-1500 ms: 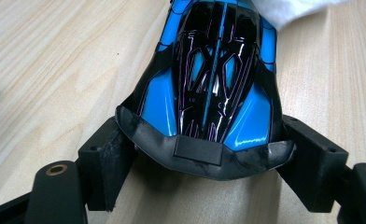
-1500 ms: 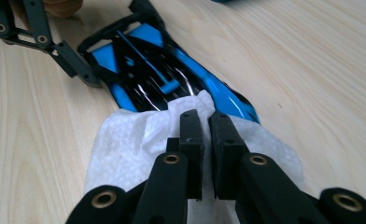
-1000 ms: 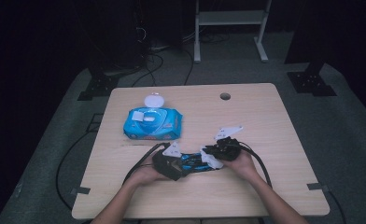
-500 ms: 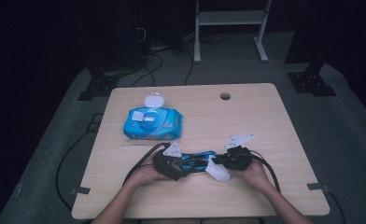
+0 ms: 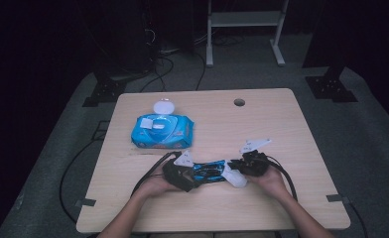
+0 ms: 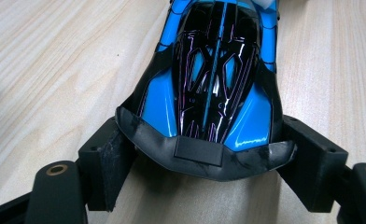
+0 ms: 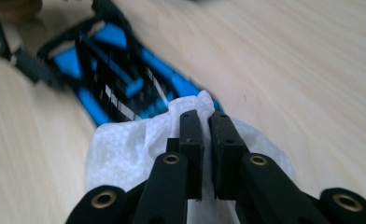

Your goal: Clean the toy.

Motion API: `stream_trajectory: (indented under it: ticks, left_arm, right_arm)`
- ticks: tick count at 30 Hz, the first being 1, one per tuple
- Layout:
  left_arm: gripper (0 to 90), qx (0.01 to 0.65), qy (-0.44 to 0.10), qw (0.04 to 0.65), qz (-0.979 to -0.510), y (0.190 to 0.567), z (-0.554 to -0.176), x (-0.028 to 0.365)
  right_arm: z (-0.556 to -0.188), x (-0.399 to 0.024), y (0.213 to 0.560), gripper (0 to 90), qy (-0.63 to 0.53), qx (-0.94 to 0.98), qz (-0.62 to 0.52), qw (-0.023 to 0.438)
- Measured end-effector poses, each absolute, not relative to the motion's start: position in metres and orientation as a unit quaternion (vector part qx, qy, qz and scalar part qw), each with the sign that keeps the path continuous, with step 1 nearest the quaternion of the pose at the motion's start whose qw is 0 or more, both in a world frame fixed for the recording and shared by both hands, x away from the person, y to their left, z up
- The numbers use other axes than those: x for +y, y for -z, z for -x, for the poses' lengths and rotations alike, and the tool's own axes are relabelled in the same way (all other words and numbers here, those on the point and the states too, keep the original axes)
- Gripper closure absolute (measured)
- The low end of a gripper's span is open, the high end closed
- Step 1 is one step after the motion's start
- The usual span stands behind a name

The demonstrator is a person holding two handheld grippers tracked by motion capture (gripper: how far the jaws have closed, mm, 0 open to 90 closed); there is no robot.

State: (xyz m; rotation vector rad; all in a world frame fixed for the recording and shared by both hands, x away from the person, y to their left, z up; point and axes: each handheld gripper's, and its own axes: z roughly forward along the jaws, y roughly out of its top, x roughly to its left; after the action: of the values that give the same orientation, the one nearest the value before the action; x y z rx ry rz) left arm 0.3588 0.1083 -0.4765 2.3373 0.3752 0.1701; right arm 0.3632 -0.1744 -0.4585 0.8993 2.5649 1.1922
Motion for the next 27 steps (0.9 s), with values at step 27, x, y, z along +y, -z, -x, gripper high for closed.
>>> stream_trajectory:
  ticks: [27]
  left_arm:
    - [24.0, 0.151, -0.067, 0.371, -0.914, 0.476, -0.359, 0.106]
  right_arm:
    - [-0.347, -0.168, 0.453, 83.6, -0.406, 0.873, -0.268, 0.036]
